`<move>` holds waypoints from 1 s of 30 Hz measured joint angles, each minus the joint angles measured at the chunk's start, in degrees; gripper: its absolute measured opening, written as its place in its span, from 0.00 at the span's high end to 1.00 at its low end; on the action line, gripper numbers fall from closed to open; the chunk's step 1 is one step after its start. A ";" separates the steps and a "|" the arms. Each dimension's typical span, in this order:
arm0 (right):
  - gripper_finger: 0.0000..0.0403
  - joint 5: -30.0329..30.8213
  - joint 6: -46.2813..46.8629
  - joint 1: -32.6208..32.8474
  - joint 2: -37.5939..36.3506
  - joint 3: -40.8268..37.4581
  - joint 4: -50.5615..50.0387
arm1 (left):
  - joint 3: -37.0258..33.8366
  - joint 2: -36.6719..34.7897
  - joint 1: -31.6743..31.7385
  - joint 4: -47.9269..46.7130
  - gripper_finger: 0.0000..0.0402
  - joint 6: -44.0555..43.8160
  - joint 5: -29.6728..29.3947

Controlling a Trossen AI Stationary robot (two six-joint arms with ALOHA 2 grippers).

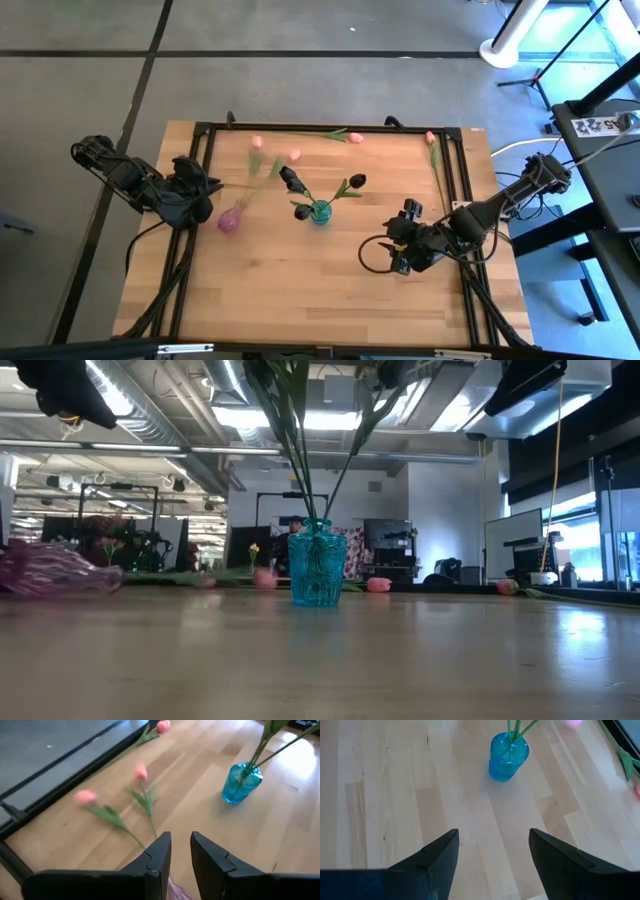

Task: Sort flowers into vase by color
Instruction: Put the bottom pink tulip into the pink vase, then adjust the pink vase

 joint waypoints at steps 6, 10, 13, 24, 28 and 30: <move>0.40 0.04 -0.24 0.00 0.01 0.00 -0.02 | 0.02 0.14 0.00 0.29 0.82 -2.20 -0.23; 0.40 0.08 -1.79 0.00 0.02 0.00 -0.04 | -0.34 0.81 0.00 2.80 0.82 -3.02 -1.27; 0.40 0.15 -3.59 0.00 0.02 0.00 -0.06 | -1.36 2.14 0.00 4.67 0.82 -3.85 -1.66; 0.40 0.02 -15.31 -6.18 -1.82 1.91 -4.07 | -1.79 8.78 8.71 6.35 0.64 -9.02 -2.79; 0.40 0.04 -16.45 -10.21 -6.08 2.01 -7.43 | -1.79 12.48 18.31 12.26 0.61 -1.94 0.00; 0.40 0.14 -16.78 -11.94 -8.59 1.23 -8.04 | -1.79 14.07 23.95 17.16 0.61 2.96 3.06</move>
